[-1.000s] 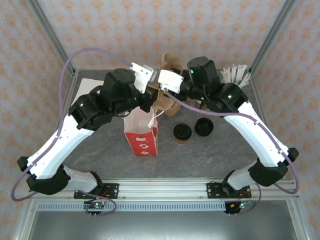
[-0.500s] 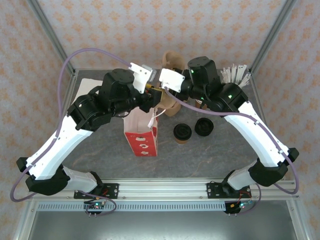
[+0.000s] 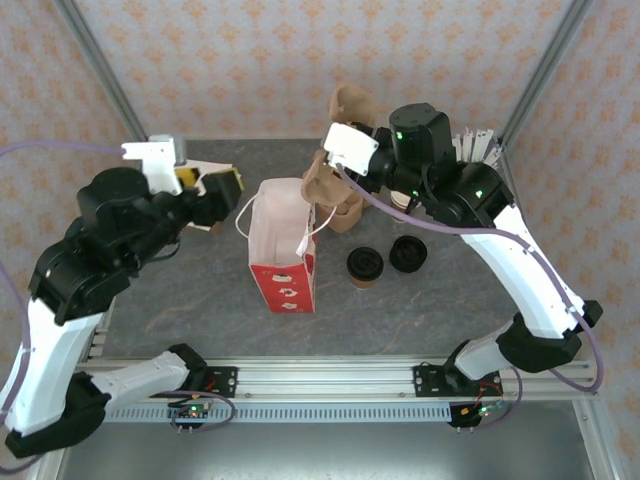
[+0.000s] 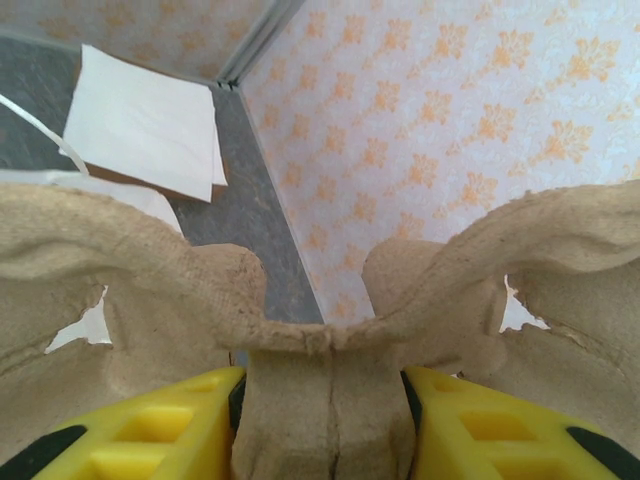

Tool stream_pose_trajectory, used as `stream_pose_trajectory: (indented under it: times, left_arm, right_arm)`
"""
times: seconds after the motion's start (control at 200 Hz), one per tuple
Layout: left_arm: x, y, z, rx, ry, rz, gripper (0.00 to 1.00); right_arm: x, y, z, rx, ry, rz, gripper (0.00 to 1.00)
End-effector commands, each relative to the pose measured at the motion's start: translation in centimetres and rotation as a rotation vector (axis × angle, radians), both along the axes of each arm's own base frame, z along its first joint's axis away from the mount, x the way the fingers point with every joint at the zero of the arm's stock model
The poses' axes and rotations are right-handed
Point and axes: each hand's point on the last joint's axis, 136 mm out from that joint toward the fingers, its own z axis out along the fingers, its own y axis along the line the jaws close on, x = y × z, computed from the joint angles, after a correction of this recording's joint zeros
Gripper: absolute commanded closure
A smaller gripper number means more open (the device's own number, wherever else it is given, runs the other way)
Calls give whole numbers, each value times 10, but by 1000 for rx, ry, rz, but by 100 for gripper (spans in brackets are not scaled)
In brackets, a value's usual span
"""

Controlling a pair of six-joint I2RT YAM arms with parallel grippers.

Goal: Pack the takeout coffee

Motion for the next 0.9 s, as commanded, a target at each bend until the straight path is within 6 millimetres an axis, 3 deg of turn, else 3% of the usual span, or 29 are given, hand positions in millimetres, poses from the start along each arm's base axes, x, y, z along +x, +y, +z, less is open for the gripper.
stream_pose_trajectory:
  times: [0.0, 0.225, 0.435, 0.751, 0.896]
  left_arm:
    - [3, 0, -44, -40, 138, 18, 19]
    - [18, -26, -89, -172, 239, -78, 20]
    - [33, -23, -120, -175, 300, -42, 39]
    - [36, -20, -131, -180, 295, -27, 78]
    - [36, -20, -130, -189, 290, -21, 88]
  right_arm:
    - [-11, 25, 21, 123, 18, 83, 57]
    - [-23, 64, 19, 261, 114, 199, 58]
    - [-23, 84, 3, 339, 194, 236, 59]
    - [-22, 103, -46, 307, 323, 245, 59]
    - [-14, 108, -68, 240, 300, 203, 60]
